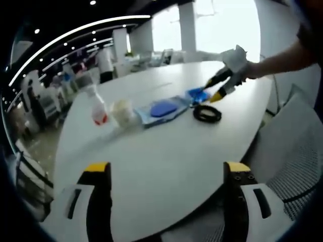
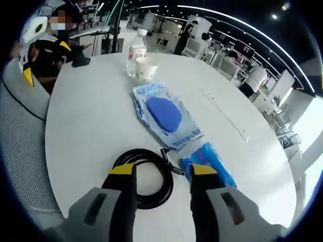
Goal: Arrange the tabletop items into an orderly group along one side of the table until the central work area is clear of visible clutter.
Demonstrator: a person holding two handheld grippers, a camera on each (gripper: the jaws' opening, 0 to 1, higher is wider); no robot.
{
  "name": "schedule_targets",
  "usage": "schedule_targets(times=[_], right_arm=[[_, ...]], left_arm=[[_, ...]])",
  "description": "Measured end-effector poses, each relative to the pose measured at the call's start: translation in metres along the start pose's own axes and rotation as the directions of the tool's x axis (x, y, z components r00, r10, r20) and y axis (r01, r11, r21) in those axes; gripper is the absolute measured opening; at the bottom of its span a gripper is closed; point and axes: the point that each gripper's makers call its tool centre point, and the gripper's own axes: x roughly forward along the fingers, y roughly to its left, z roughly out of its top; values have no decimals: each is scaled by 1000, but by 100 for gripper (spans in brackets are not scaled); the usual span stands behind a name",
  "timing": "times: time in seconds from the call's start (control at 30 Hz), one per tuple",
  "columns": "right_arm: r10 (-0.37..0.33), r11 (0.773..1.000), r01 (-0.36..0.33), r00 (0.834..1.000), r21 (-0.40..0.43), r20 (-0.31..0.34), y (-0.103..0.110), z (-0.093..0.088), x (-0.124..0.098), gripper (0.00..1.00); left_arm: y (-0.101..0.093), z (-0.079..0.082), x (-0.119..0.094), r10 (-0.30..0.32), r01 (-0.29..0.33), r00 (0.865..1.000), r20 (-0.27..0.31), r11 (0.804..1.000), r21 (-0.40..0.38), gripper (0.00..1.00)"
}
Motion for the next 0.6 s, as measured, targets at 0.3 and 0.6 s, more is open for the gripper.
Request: schedule_targets(times=[0.3,0.6], right_arm=[[-60,992,55,997,115,43,7,0,-22,48],[-111,961,86,991,262,82,14,-4,-50,59]], left_arm=[[0,0,-1,-7,7,1000,3,1000,-8,88],[0,5,-2,-11,12,1000,28,999,-48,89]])
